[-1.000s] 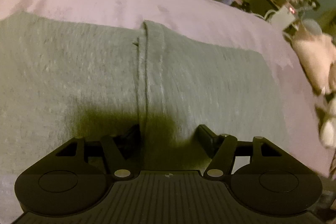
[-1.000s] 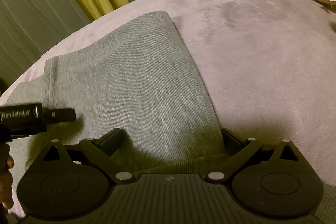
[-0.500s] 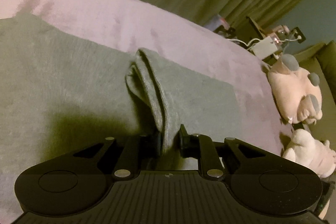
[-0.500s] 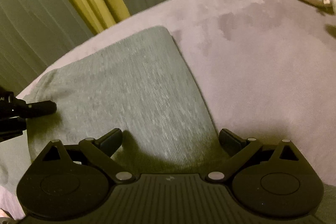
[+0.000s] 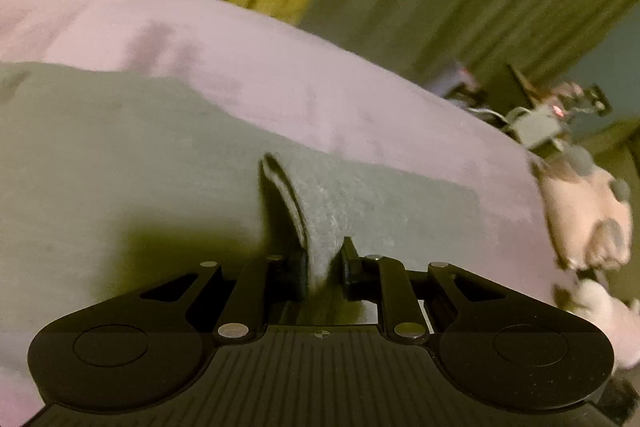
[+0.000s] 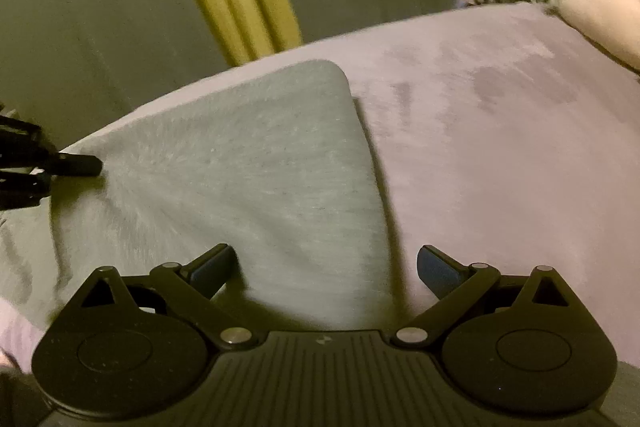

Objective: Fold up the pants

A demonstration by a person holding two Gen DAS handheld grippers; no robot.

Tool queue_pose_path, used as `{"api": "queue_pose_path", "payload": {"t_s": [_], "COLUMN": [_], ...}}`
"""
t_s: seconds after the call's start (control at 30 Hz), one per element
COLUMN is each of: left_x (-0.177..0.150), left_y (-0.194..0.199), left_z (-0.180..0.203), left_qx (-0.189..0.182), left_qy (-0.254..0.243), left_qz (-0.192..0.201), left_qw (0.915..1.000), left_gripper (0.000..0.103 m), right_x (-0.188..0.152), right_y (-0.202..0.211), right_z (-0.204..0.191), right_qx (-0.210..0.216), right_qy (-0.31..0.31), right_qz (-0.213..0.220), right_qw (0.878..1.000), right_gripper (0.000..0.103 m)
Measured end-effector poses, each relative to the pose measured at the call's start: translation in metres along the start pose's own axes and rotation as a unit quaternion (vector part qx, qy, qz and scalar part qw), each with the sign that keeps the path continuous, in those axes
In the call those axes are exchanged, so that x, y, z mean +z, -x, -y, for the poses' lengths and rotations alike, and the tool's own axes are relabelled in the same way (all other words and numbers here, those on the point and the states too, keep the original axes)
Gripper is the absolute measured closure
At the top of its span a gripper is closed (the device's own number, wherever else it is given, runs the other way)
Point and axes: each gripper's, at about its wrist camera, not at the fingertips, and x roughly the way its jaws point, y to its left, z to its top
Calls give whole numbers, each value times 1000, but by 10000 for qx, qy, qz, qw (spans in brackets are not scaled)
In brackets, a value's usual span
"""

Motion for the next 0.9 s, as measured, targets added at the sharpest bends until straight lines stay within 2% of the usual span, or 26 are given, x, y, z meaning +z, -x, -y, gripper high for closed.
{"api": "queue_pose_path", "payload": {"t_s": [0.07, 0.1, 0.13, 0.2, 0.27, 0.3, 0.37, 0.4, 0.47, 0.5, 0.57, 0.6, 0.63, 0.67, 0.7, 0.73, 0.77, 0.8, 0.87, 0.9], "left_x": [-2, -6, -11, -22, -34, -40, -54, -59, -63, -64, -68, -70, -72, -74, -75, -76, -76, -76, -72, -69], "left_y": [-2, -2, -3, -3, -7, -11, -20, -23, -24, -25, -31, -35, -39, -42, -45, -48, -50, -46, -33, -26], "left_z": [-8, -10, -12, -20, -23, -25, -29, -32, -34, -35, -36, -35, -31, -27, -23, -22, -24, -27, -28, -29], "left_qx": [24, -50, -225, -574, -809, -759, -640, -674, -747, -899, -1467, -1632, -1583, -1429, -1263, -1170, -1257, -1399, -1519, -1619], "left_qy": [114, 149, 202, 396, 439, 443, 457, 483, 624, 763, 1120, 1190, 1136, 993, 835, 801, 915, 1078, 1214, 1297], "left_qz": [11, -6, -57, -130, -286, -429, -609, -663, -603, -613, -891, -995, -1038, -1033, -1051, -1131, -1212, -1179, -979, -872], "left_qw": [9999, 9999, 9995, 9975, 9953, 9952, 9950, 9943, 9934, 9911, 9788, 9743, 9753, 9793, 9829, 9834, 9804, 9772, 9760, 9744], "left_gripper": [75, 60, 34, 14, 14, 14, 20, 27, 27, 27, 26, 26, 28, 34, 60, 89, 93, 92, 92, 93], "right_x": [-2, -3, -3, -2, 0, 0, 1, -1, -1, -2, -4, -4, -4, -4, -5, -4, -3, -3, -6, -9], "right_y": [-2, -5, -8, -15, -17, -17, -13, -8, 1, 4, 6, 6, 5, 6, 9, 11, 13, 17, 27, 33], "right_z": [-7, -8, -8, -4, 2, 4, 2, -3, -13, -18, -24, -25, -23, -22, -20, -17, -14, -12, -11, -12], "right_qx": [-44, -125, -241, -299, -233, -218, -184, -98, 212, 364, 364, 304, 237, 193, 157, 111, 24, -22, 54, 107], "right_qy": [149, 196, 218, 104, -76, -114, -74, 44, 271, 320, 335, 333, 306, 277, 226, 156, 69, -20, -143, -84], "right_qz": [-3, -26, -80, -212, -262, -258, -228, -130, 16, 65, 153, 156, 167, 175, 198, 219, 245, 264, 351, 410], "right_qw": [9999, 9997, 9994, 9993, 9994, 9994, 9995, 9999, 9994, 9988, 9987, 9989, 9991, 9993, 9994, 9996, 9997, 9996, 9993, 9991], "right_gripper": [4, 4, 4, 4, 4, 4, 4, 4, 5, 4, 5, 7, 13, 20, 25, 39, 52, 56, 66, 66]}}
